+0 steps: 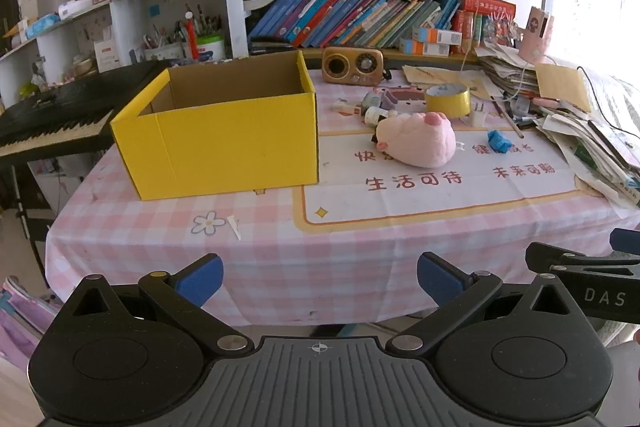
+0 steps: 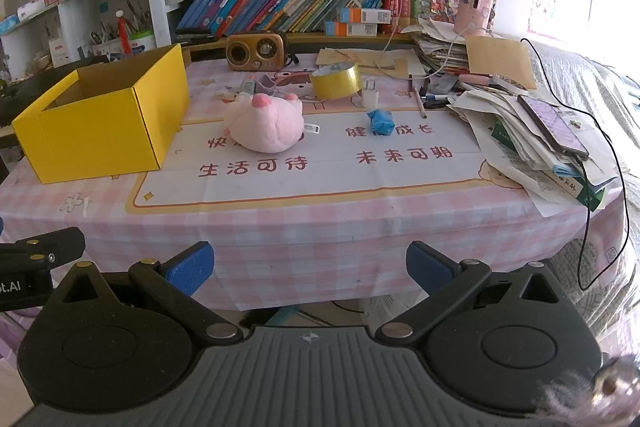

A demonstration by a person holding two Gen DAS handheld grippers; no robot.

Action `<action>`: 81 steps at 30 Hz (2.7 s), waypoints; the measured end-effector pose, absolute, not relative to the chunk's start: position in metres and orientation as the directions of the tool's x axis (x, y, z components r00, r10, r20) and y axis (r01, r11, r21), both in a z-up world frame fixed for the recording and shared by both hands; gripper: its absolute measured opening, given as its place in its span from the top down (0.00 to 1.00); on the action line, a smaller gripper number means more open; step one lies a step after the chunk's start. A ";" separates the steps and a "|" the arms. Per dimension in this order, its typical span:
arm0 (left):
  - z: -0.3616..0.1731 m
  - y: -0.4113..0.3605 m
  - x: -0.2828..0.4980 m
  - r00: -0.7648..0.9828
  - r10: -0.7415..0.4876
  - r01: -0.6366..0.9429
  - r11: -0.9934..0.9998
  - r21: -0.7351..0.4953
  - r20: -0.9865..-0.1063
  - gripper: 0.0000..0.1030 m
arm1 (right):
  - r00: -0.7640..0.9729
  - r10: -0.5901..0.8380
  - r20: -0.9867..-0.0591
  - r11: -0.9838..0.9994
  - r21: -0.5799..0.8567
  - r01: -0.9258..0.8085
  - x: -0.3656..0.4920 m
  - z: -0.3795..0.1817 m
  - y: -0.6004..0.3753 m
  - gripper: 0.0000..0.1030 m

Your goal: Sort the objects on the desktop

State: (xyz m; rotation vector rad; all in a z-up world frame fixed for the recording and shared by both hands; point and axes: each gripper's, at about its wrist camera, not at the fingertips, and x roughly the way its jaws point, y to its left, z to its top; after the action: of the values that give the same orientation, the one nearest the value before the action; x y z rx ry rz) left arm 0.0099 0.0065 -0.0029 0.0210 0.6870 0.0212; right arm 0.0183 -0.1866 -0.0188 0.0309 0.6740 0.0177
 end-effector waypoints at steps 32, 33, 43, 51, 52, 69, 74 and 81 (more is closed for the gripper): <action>-0.008 0.013 0.011 0.766 0.018 -0.010 1.000 0.016 -0.643 0.00 | 0.781 0.032 -0.623 0.999 0.028 -0.019 0.021 -0.023 -0.180 0.00; -0.008 0.014 0.011 0.765 0.020 -0.014 1.000 0.015 -0.643 0.00 | 0.783 0.032 -0.621 0.999 0.026 -0.020 0.021 -0.023 -0.180 0.00; -0.005 0.012 0.011 0.781 0.023 0.004 0.999 0.041 -0.624 0.00 | 0.793 0.020 -0.610 1.000 0.006 -0.021 0.018 -0.020 -0.176 0.00; -0.004 0.013 0.014 0.795 0.012 0.012 0.999 0.034 -0.607 0.00 | 0.785 0.026 -0.619 1.000 0.014 -0.022 0.022 -0.022 -0.177 0.00; -0.004 0.013 0.015 0.795 0.015 0.010 0.999 0.038 -0.607 0.00 | 0.784 0.035 -0.619 0.999 0.024 -0.025 0.022 -0.022 -0.178 0.00; -0.010 -0.004 0.041 0.796 -0.015 0.044 0.999 0.033 -0.605 0.00 | 0.797 0.027 -0.603 0.998 0.058 0.010 0.042 -0.025 -0.199 0.00; -0.012 -0.017 0.054 0.792 -0.028 0.059 0.998 0.030 -0.610 0.00 | 0.794 0.029 -0.607 0.998 0.059 0.008 0.056 -0.026 -0.209 0.00; -0.020 -0.039 0.083 0.761 -0.065 0.080 0.997 -0.007 -0.645 0.00 | 0.778 0.029 -0.628 0.999 0.048 0.002 0.082 -0.029 -0.231 0.00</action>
State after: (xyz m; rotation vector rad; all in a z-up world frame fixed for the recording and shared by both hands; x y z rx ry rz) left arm 0.0826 -0.0389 -0.0201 0.0216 0.7015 -0.0788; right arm 0.0821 -0.2309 -0.0294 0.0468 0.6792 0.0146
